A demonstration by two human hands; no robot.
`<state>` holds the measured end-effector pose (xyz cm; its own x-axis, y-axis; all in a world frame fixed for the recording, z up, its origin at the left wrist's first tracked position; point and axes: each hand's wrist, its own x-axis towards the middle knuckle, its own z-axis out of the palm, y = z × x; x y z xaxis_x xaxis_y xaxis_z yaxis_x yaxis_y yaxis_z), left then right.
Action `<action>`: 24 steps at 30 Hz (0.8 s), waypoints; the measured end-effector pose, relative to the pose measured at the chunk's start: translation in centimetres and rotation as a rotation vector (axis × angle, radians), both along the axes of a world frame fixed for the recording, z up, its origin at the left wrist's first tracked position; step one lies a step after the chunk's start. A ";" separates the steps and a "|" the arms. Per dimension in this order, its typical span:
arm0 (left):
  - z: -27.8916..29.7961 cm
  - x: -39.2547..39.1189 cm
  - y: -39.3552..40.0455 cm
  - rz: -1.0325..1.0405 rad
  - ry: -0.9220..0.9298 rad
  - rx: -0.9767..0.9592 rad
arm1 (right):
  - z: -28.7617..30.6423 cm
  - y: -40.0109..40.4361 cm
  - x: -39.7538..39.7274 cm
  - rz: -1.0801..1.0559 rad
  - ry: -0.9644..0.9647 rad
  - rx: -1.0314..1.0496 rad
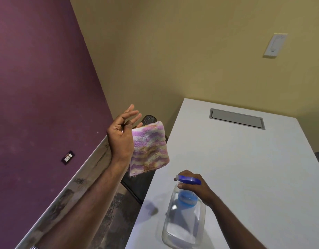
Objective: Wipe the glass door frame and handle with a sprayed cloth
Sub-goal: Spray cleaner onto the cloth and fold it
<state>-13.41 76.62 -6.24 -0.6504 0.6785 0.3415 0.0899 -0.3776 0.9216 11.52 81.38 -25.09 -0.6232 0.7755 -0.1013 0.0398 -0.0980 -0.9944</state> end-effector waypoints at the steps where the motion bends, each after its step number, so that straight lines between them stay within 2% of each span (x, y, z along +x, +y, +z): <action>1: -0.1 0.0 0.1 0.003 0.000 -0.008 | -0.3 0.3 0.2 0.000 -0.002 -0.015; 5: -0.4 0.4 0.3 0.004 0.011 -0.031 | -0.5 1.7 1.0 0.049 -0.054 -0.073; 11: -0.3 1.4 0.7 -0.014 -0.015 -0.033 | -0.4 2.6 3.1 0.201 -0.256 -0.013; 14: -0.2 1.6 0.8 -0.033 -0.032 -0.040 | 1.1 3.9 5.7 0.239 -0.438 0.039; 17: 0.2 1.9 0.6 -0.062 -0.049 -0.032 | 6.1 6.1 8.7 0.059 -0.614 0.159; 20: 1.1 2.5 0.5 -0.097 -0.059 -0.022 | 13.8 5.9 8.6 -0.208 -0.548 0.404; 22: 1.8 3.0 0.5 -0.133 -0.067 -0.017 | 18.3 4.1 6.2 -0.228 -0.405 0.469; 24: 2.6 3.5 0.5 -0.181 -0.081 -0.014 | 21.4 2.2 3.2 -0.210 -0.350 0.516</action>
<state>-9.88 77.17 -3.62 -0.5421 0.7913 0.2828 -0.0529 -0.3680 0.9283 14.76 83.57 -3.73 -0.4511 0.8802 0.1473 0.4010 0.3474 -0.8477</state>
